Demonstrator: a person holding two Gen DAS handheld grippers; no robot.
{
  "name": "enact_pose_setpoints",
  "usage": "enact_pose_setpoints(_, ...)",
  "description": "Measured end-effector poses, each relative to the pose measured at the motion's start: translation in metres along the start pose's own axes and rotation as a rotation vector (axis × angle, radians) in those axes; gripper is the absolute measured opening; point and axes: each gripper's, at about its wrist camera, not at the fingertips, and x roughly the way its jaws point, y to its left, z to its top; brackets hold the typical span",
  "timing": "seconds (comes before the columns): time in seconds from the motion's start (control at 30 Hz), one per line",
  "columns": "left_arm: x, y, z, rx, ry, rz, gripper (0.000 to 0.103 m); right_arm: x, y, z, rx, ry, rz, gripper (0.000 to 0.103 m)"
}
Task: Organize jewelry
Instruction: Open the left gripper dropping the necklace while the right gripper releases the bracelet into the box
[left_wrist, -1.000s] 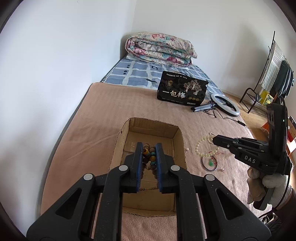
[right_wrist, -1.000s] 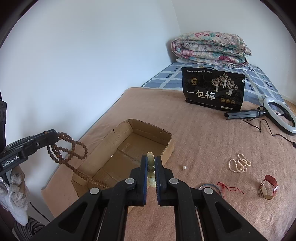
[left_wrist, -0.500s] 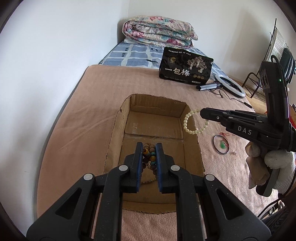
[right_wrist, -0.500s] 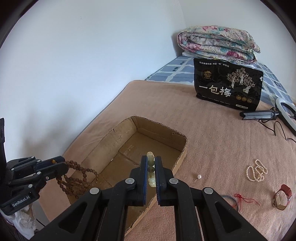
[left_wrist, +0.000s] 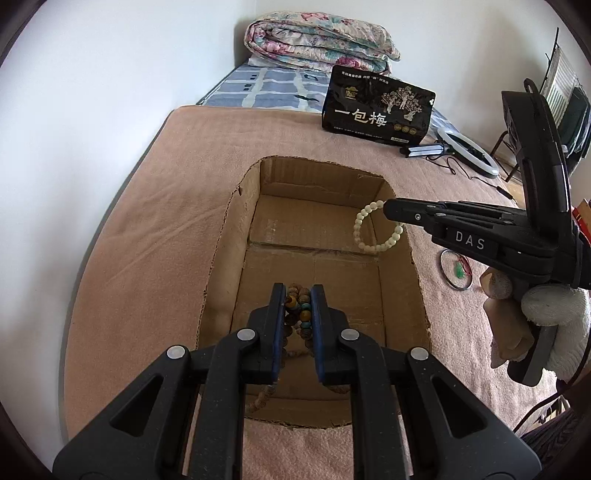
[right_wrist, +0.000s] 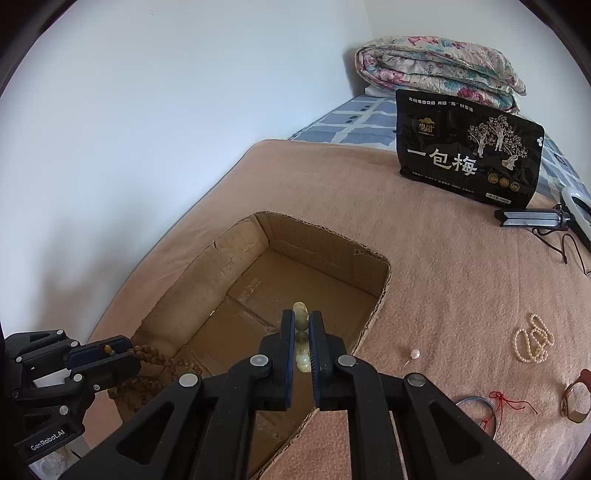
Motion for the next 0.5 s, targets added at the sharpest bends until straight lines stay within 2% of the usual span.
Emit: enact_pose_setpoints(0.5, 0.0041, 0.0016, -0.0041, 0.001, -0.010, 0.026, 0.012, 0.0097, 0.0087, -0.0041, -0.034, 0.019, -0.008, 0.005)
